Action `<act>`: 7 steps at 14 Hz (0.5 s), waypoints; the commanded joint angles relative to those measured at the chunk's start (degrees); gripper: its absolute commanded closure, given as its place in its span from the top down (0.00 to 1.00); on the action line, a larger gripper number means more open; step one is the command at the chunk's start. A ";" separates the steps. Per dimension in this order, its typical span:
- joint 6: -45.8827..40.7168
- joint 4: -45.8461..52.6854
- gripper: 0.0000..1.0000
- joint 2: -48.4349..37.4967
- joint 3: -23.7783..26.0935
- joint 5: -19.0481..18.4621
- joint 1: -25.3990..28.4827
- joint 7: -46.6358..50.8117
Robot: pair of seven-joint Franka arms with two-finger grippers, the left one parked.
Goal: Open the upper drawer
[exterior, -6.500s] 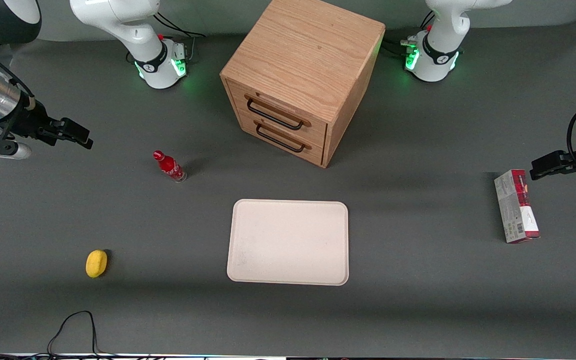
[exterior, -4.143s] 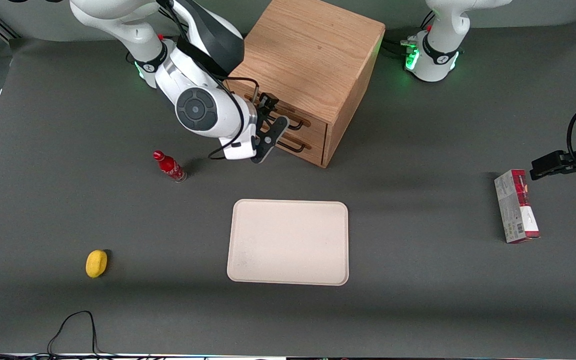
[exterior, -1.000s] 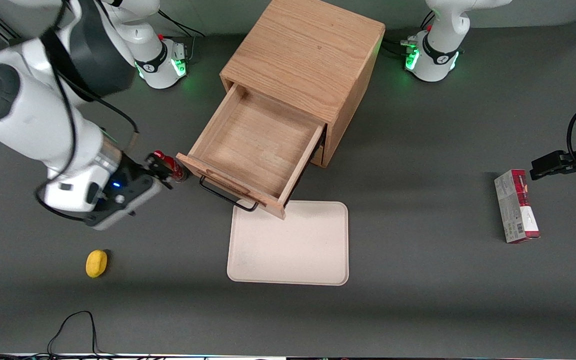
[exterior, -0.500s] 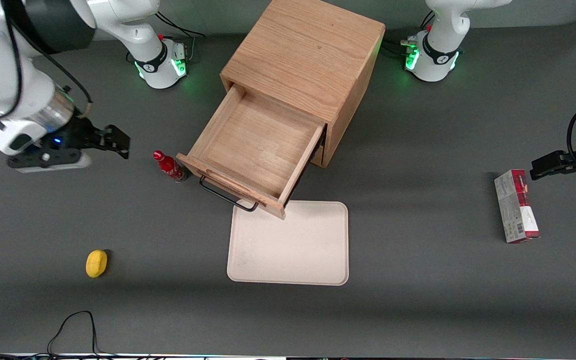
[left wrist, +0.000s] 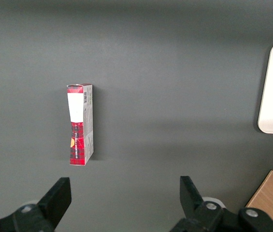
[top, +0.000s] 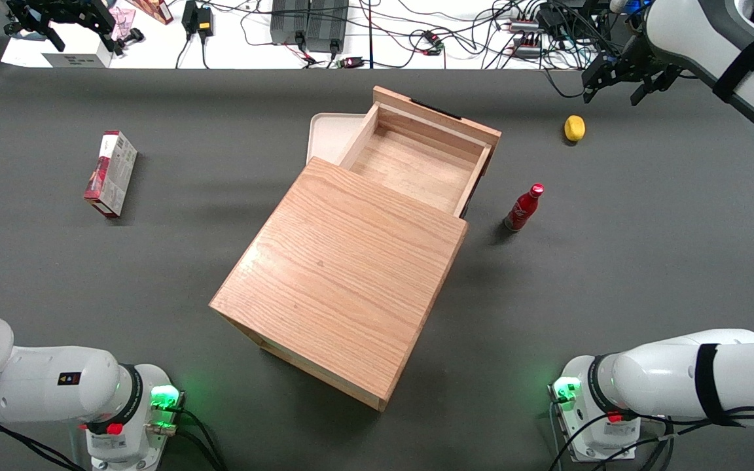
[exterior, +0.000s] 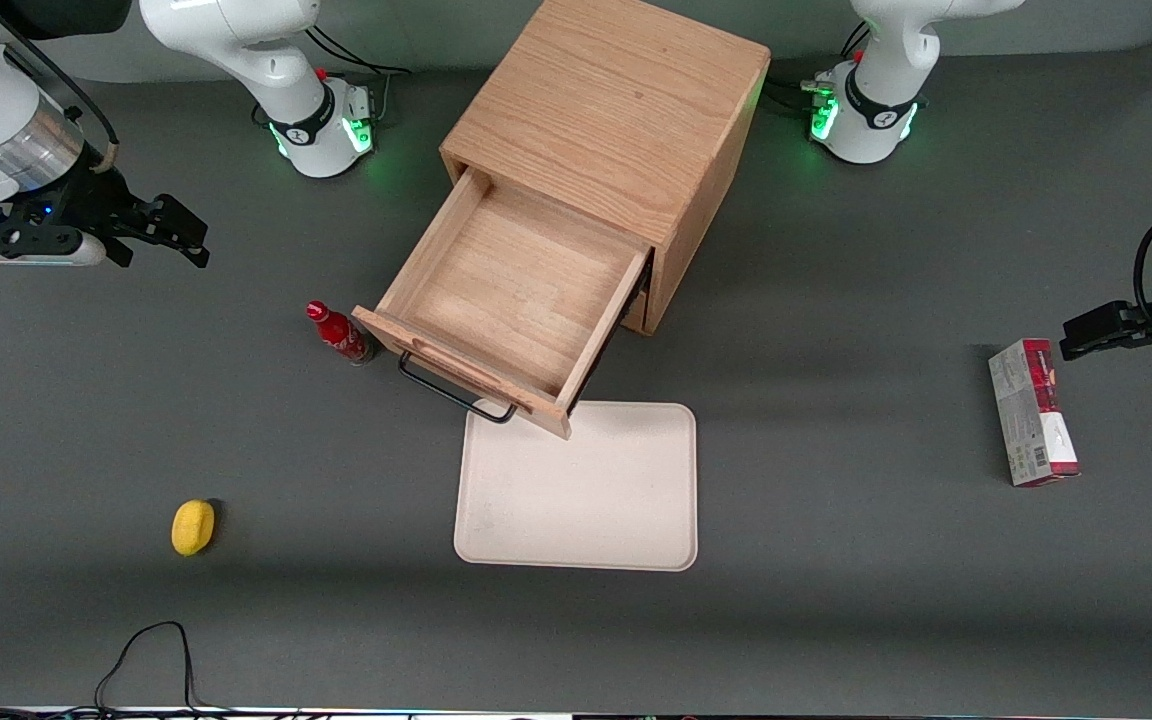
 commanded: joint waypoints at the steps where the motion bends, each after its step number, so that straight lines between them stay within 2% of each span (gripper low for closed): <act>1: -1.13 1.55 1.00 0.27 -1.17 0.63 0.11 0.81; 7: -3.42 3.76 1.00 1.68 -2.14 0.80 0.03 0.03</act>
